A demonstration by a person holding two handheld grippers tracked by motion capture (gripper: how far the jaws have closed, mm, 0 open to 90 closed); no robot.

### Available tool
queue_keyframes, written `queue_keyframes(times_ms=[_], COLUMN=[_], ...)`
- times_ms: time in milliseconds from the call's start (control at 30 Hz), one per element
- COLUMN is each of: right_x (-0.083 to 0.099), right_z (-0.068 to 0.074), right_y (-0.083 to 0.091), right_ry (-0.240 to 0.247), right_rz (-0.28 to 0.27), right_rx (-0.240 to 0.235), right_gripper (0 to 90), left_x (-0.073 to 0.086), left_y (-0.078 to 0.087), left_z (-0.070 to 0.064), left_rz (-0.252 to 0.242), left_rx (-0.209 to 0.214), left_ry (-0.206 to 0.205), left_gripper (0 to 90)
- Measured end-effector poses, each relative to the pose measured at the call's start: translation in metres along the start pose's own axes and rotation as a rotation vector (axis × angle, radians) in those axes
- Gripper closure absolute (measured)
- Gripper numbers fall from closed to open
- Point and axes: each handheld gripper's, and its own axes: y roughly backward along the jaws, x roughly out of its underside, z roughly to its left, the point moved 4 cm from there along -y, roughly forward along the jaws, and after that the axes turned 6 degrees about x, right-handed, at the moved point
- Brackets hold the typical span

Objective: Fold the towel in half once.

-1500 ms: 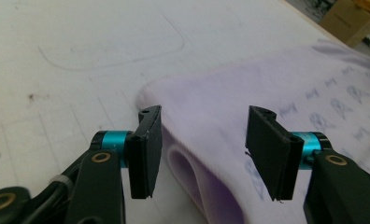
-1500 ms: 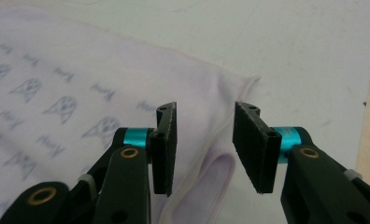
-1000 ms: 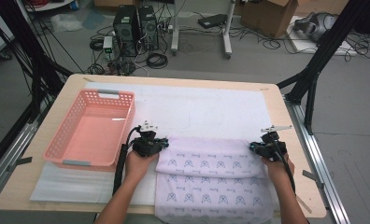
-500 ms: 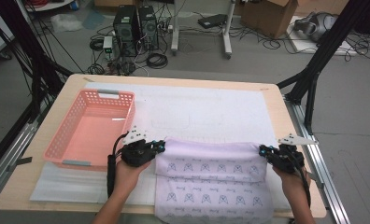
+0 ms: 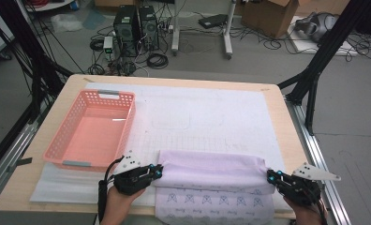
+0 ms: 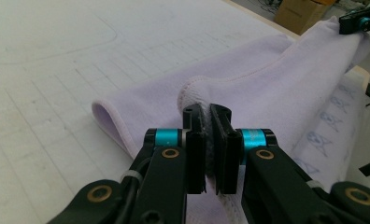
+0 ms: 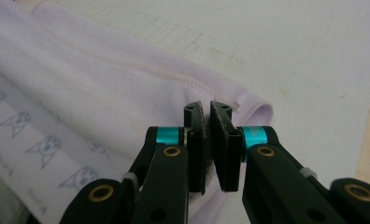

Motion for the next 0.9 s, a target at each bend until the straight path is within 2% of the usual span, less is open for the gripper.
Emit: queue_keyframes(times_ms=[167, 233, 267, 300, 333, 367, 400, 433, 467, 500, 533, 567, 600, 633, 667, 700, 767, 833, 867, 900], right_x=[0.017, 0.025, 0.028, 0.032, 0.037, 0.037, 0.036, 0.032, 0.027, 0.015, 0.010, 0.010, 0.004, 0.004, 0.004, 0.004, 0.005, 0.006, 0.007, 0.007], right_z=[0.009, 0.011, 0.011, 0.012, 0.015, 0.015, 0.014, 0.013, 0.011, 0.004, -0.001, -0.001, -0.013, -0.013, -0.022, -0.022, -0.025, -0.025, -0.025, -0.025], right_y=[0.006, 0.007, 0.008, 0.009, 0.011, 0.011, 0.011, 0.013, 0.015, 0.017, 0.015, 0.015, 0.003, 0.003, -0.017, -0.017, -0.038, -0.058, -0.074, -0.074], right_ry=[0.010, -0.001, -0.003, -0.006, 0.012, 0.012, 0.024, 0.012, -0.008, -0.027, -0.025, -0.025, -0.023, -0.023, -0.046, -0.046, -0.079, -0.089, -0.096, -0.096], right_rz=[0.030, 0.050, 0.055, 0.061, 0.077, 0.077, 0.065, 0.043, 0.012, -0.050, -0.059, -0.059, -0.032, -0.032, 0.013, 0.013, 0.047, 0.083, 0.126, 0.126], right_rx=[-0.023, -0.035, -0.040, -0.049, -0.094, -0.094, -0.102, -0.098, -0.106, -0.086, -0.054, -0.054, 0.028, 0.028, 0.056, 0.056, 0.059, 0.068, 0.079, 0.079], right_gripper=[84.3, 84.3, 84.2, 83.6, 73.7, 73.7, 67.9, 63.8, 62.1, 62.1, 63.0, 63.0, 65.9, 65.9, 67.3, 67.3, 67.1, 64.1, 69.4, 69.4], left_x=[0.020, 0.026, 0.027, 0.027, 0.025, 0.023, 0.020, 0.016, 0.012, 0.008, 0.004, 0.000, -0.003, -0.005, -0.008, -0.010, -0.014, -0.018, -0.019, -0.019], left_y=[0.000, 0.000, 0.000, 0.001, 0.001, 0.000, 0.000, 0.000, 0.000, 0.000, -0.001, -0.002, -0.003, -0.005, -0.008, -0.010, -0.014, -0.018, -0.019, -0.020], left_z=[-0.005, -0.006, -0.006, -0.005, -0.004, -0.002, 0.000, 0.002, 0.004, 0.006, 0.009, 0.012, 0.016, 0.020, 0.023, 0.027, 0.033, 0.039, 0.041, 0.044], left_rz=[0.060, 0.081, 0.081, 0.073, 0.059, 0.048, 0.039, 0.023, 0.006, -0.010, -0.019, -0.026, -0.032, -0.034, -0.037, -0.040, -0.045, -0.049, -0.052, -0.052], left_rx=[0.019, 0.025, 0.028, 0.037, 0.044, 0.040, 0.029, 0.021, 0.012, 0.003, -0.009, -0.023, -0.034, -0.041, -0.049, -0.056, -0.066, -0.077, -0.078, -0.083], left_ry=[0.010, 0.017, 0.029, 0.038, 0.040, 0.034, 0.026, 0.027, 0.027, 0.021, 0.014, 0.012, 0.014, 0.015, 0.016, 0.018, 0.026, 0.034, 0.042, 0.050], left_gripper=[84.3, 83.5, 76.3, 76.3, 57.9, 57.9, 50.8, 45.6, 42.9, 41.6, 41.6, 41.6, 41.4, 41.4, 41.4, 41.4, 41.4, 41.4, 41.3, 41.3])
